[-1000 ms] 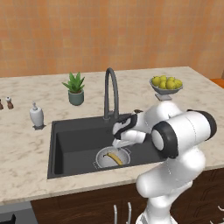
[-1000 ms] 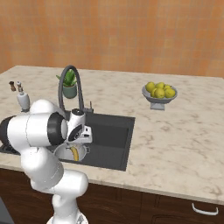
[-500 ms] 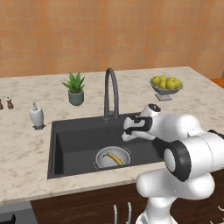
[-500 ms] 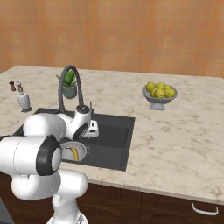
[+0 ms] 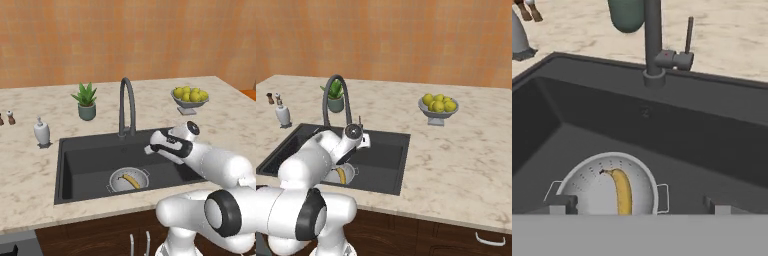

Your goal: Put the colander in the sink, put the banana in the colander, and turn on the sink faucet and pour water over the colander.

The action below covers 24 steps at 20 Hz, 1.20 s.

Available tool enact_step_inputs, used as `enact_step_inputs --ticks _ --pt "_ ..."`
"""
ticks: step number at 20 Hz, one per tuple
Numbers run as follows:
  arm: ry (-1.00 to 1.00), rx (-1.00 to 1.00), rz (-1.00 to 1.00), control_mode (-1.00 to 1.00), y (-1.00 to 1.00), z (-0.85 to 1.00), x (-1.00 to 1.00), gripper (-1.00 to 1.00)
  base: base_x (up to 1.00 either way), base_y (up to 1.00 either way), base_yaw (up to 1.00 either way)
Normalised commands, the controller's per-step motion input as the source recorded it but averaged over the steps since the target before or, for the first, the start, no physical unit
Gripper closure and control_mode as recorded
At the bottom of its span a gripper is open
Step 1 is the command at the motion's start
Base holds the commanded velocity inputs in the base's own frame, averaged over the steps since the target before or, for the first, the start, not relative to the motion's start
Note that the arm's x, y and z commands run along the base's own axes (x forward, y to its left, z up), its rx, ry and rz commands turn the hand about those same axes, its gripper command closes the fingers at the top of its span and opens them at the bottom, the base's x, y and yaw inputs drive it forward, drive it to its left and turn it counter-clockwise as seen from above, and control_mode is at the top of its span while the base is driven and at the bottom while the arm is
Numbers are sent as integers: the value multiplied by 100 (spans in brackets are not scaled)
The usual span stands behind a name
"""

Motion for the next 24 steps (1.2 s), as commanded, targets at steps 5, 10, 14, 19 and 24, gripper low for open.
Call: enact_step_inputs --ticks 5,10,14,19,24 --pt "-32 15 3 -100 -2 53 0 -100 0 0 0" --pt "-17 10 0 -100 0 17 23 -100 0 0 0" --pt "-10 6 -4 -100 0 9 37 -100 0 0 0" --pt "-11 8 -7 -100 -15 0 10 -100 0 0 0" --pt "-15 3 -15 -100 -6 8 0 -100 0 0 0"
